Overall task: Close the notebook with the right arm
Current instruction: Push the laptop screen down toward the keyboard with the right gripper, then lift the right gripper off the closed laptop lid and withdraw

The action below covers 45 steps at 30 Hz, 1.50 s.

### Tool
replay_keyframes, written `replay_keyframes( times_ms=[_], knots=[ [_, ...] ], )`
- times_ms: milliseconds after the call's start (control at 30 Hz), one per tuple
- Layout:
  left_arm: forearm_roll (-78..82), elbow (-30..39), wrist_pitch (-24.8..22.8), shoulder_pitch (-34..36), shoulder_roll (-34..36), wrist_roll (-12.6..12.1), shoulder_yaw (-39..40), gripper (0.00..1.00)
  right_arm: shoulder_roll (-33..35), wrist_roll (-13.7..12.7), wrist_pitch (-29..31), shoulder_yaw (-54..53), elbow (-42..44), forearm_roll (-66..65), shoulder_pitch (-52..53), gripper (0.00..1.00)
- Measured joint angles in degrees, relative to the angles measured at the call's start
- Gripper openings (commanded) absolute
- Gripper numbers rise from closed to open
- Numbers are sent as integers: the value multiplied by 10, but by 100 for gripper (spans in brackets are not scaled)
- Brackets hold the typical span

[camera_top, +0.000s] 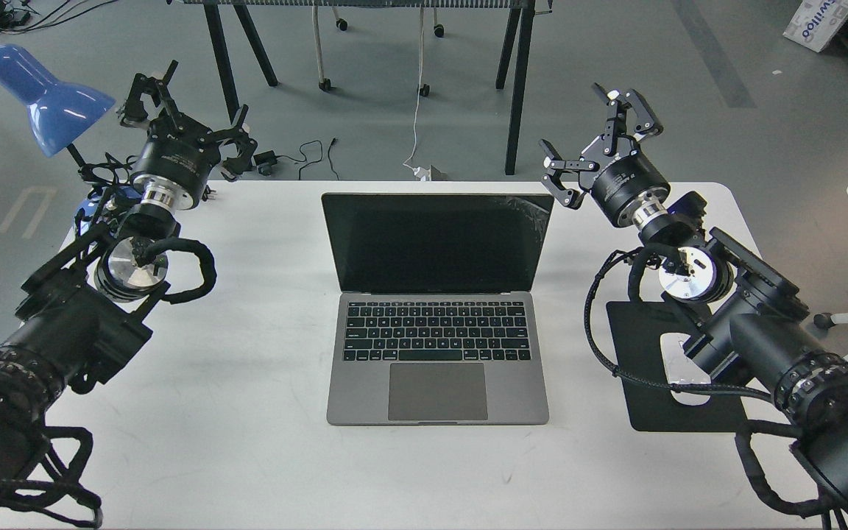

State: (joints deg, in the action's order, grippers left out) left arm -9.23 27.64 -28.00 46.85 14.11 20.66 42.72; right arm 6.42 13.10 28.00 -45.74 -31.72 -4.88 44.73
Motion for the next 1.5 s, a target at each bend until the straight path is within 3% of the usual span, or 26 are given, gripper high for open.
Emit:
replay_keyframes(
  times_ms=[267,633,1100,1500],
  knots=[
    [0,0,0,0,1,0,0,100,72,0,0,65,-126,-4,-63,100],
    [0,0,0,0,0,0,0,100,130,3,0,188,-203,-51,-74,100],
    [0,0,0,0,0,0,1,100,134,3,-19,274,-212,-214,-79,100],
    [0,0,0,0,0,0,1,100,133,-3,-43,329,-207,-241,-79,100]
  ],
)
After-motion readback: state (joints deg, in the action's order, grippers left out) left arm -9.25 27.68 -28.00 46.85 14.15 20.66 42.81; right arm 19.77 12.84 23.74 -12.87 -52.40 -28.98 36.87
